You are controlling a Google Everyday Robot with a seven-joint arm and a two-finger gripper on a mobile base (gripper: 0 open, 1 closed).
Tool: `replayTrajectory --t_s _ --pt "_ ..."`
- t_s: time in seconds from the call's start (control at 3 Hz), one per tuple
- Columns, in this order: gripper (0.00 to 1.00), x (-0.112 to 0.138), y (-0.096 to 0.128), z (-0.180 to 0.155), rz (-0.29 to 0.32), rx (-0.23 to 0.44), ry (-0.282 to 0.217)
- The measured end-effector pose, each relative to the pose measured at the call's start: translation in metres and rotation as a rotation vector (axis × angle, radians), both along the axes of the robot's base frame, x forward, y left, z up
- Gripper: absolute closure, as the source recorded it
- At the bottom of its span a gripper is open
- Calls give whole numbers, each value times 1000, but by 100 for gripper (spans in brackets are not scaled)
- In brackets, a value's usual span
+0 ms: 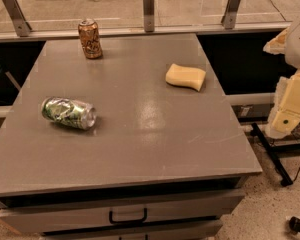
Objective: Move green can near sponge
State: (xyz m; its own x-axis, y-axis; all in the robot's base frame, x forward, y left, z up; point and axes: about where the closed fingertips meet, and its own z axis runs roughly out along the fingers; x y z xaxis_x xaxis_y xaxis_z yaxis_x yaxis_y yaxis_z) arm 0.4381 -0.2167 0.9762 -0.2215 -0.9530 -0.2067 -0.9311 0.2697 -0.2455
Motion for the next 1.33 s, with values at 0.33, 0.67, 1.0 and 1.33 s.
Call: replayTrajectory --t_s 0.33,0.67,1.0,1.33 --pt "0 0 0 0 0 0 0" --pt "0 8 16 0 23 44 -9" --pt "0 36 90 0 126 147 -39" --pt "0 65 176 3 254 233 -85"
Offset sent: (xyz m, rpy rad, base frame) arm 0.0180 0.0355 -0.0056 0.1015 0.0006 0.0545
